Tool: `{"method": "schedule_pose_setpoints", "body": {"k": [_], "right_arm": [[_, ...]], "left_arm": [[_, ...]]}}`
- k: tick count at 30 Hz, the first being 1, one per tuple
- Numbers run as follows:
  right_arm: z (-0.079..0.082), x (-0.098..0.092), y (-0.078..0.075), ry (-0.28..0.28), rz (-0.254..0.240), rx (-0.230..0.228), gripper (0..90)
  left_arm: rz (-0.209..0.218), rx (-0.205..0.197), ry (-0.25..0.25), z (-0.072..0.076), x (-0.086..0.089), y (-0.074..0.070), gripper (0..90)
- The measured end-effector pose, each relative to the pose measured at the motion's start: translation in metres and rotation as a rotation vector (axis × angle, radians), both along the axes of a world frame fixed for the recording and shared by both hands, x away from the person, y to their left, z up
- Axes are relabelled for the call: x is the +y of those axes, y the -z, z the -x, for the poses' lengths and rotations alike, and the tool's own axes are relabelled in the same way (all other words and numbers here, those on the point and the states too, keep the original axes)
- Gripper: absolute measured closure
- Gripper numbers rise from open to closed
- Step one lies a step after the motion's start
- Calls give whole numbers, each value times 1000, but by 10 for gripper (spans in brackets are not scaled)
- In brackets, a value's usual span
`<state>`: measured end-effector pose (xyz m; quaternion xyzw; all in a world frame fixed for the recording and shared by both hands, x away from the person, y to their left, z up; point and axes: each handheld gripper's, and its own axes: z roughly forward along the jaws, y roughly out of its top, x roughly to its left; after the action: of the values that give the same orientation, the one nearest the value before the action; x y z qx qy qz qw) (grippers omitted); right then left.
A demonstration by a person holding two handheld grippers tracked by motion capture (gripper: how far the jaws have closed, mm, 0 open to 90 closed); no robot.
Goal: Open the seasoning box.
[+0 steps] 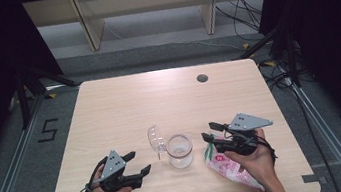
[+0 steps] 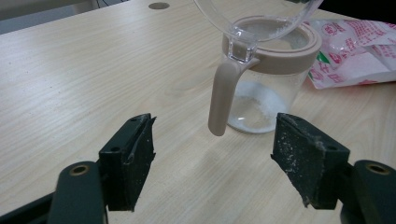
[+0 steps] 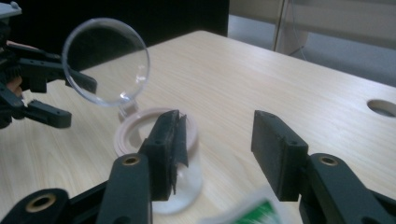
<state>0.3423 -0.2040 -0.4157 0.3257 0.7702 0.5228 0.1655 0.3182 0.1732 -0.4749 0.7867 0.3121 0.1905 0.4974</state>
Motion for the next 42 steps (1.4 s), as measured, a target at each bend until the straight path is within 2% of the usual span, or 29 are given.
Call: {"method": "schedule_pose_setpoints", "body": {"k": [1,2,4,5,6,8,9,11,13,15,16,18,19,20,21,22,23,24,26,27,28,29,30,32,33,34,37,40,42], "right_arm": [[0,0,0,0,0,0,523],[-2,-10,1,29,8,2,493],[-5,-17,3,16,20,10,473],[-5,-17,3,16,20,10,473],[-3,-22,4,42,24,47,456],[-5,-24,6,17,26,49,452],[-5,-27,7,28,41,55,434],[-4,-30,8,22,72,80,418],[-4,-33,13,42,81,91,399],[-6,-34,15,31,75,107,387],[-8,-37,21,52,82,149,374],[-9,-39,23,40,97,162,374],[-12,-40,28,41,108,211,370],[-15,-41,31,32,122,181,370],[-17,-41,33,22,132,190,375],[-16,-39,34,28,113,239,380],[-20,-41,36,-2,138,226,383],[-20,-41,38,-3,123,256,389],[-25,-43,42,-25,157,262,407],[-26,-43,44,-25,165,269,418],[-26,-41,45,-13,145,293,424],[-28,-42,47,-23,168,294,425],[-28,-41,47,-18,160,314,429],[-33,-42,50,-37,165,307,441],[-33,-42,50,-37,165,307,441],[-31,-41,49,-21,159,331,448],[-36,-40,53,-37,181,330,472],[-37,-37,55,-49,211,349,565],[-38,-36,58,-52,200,327,589]], "left_arm": [[0,0,0,0,0,0,288],[-3,-4,3,0,0,0,288],[-1,-6,2,0,1,0,288],[24,15,-15,1,0,1,288],[-10,-3,1,-1,3,0,288],[-1,7,-7,0,3,0,288],[13,21,-20,1,2,1,287],[16,23,-18,1,2,1,287],[14,23,-20,1,2,1,286],[10,20,-11,1,2,1,285],[9,22,-12,1,1,2,285],[11,32,-11,2,0,3,285],[0,32,-10,1,0,3,285],[6,23,-4,1,-1,4,285],[-1,29,-4,1,-1,4,285],[16,34,-6,1,-1,5,285],[19,39,-10,1,-2,5,285],[-8,19,8,-1,0,5,285],[-3,23,7,-1,0,5,284],[-5,20,9,-1,0,5,284],[-5,21,8,-1,0,5,285],[-5,21,8,-1,0,5,285],[-8,23,4,-1,0,5,285],[13,42,-7,1,-1,5,285],[13,42,-7,1,-1,5,285],[4,38,-10,1,-1,5,285],[4,39,-10,1,-1,5,285],[-4,28,4,-1,0,6,285],[-2,27,7,-1,-1,6,285]]}}
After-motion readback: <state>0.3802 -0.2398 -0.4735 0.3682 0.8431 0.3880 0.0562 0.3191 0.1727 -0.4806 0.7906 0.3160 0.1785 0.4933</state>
